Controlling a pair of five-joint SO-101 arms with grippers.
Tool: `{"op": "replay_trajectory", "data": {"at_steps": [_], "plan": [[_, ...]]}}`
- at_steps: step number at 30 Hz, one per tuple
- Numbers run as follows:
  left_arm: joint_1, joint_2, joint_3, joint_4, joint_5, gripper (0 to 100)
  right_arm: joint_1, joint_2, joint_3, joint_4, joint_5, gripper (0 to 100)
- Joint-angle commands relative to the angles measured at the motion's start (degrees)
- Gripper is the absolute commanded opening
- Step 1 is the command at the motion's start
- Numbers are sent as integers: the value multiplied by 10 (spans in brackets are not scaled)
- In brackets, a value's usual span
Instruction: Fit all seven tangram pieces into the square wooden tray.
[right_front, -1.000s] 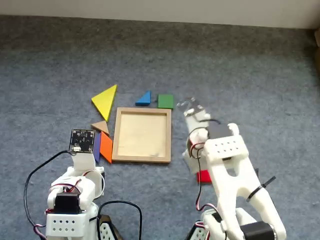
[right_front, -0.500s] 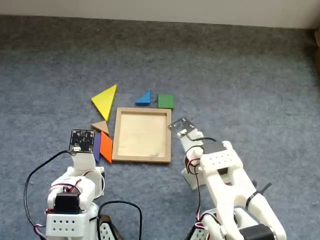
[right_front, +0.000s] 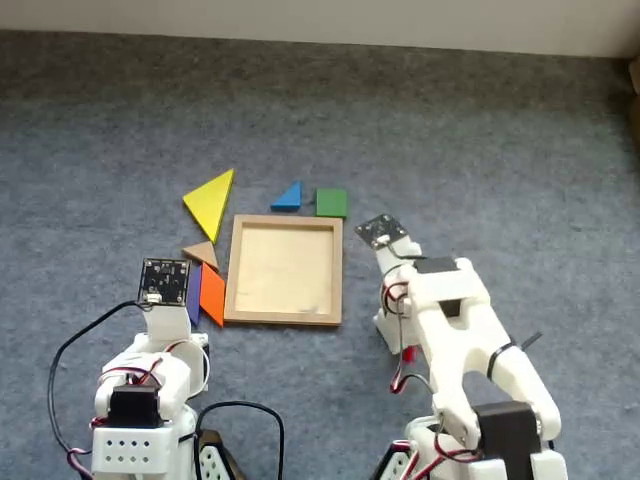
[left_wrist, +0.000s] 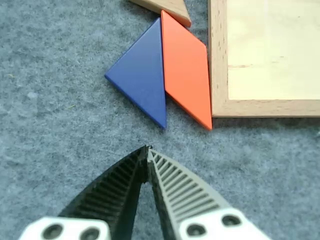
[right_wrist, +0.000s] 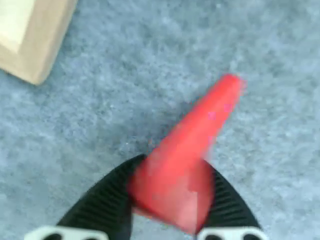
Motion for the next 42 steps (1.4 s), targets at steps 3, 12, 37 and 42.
{"op": "replay_trajectory", "data": {"at_steps": [3, 12, 37, 42], "plan": [[-8, -7, 11, 3, -4, 7, -5, 13, -53, 29, 3, 5], [-8, -7, 11, 3, -4, 7, -5, 12, -173, 105, -25, 5], [-8, -7, 11, 3, -4, 7, -157, 80, -262, -180, 227, 5], [-8, -7, 11, 3, -4, 7, -175, 152, -265, -238, 263, 29]]}}
